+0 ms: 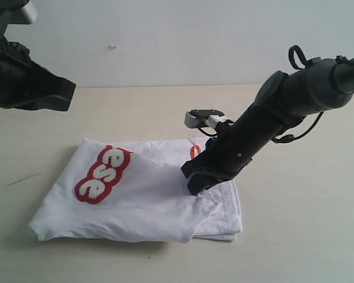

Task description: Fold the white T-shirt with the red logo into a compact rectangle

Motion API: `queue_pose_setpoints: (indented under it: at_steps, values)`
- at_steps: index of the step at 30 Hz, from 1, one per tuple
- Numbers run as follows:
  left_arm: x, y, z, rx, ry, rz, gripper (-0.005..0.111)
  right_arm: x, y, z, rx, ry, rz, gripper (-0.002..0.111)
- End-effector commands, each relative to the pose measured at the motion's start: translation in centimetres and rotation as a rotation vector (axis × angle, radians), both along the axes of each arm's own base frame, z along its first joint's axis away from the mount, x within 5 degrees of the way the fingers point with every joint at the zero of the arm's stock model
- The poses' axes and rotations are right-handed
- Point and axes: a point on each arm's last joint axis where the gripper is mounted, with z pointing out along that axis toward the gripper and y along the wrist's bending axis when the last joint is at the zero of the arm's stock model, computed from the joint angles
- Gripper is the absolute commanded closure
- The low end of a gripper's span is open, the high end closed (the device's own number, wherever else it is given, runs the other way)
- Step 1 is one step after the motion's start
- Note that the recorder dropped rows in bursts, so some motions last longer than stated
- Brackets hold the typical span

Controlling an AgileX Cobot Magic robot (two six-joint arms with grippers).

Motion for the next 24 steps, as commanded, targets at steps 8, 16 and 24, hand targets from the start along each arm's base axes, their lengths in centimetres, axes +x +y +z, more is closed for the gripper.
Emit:
queue_pose_setpoints:
  at_steps: [8,16,24]
  values:
    - [0.0,-0.1,0.2,-0.03,-0.001,0.012,0.107,-0.1,-0.5,2.2,-0.076,-0.095,0.085,0.108]
    - [0.1,-0.1,0.2,-0.031,-0.005,0.012,0.107,-0.3,-1.8,11.4,-0.154,-0.42,0.039,0.108]
    - [0.1,-0.1,0.2,-0.03,-0.007,0.008,0.107,-0.2,-3.7,16.6,-0.359,-0.758,0.047,0.108]
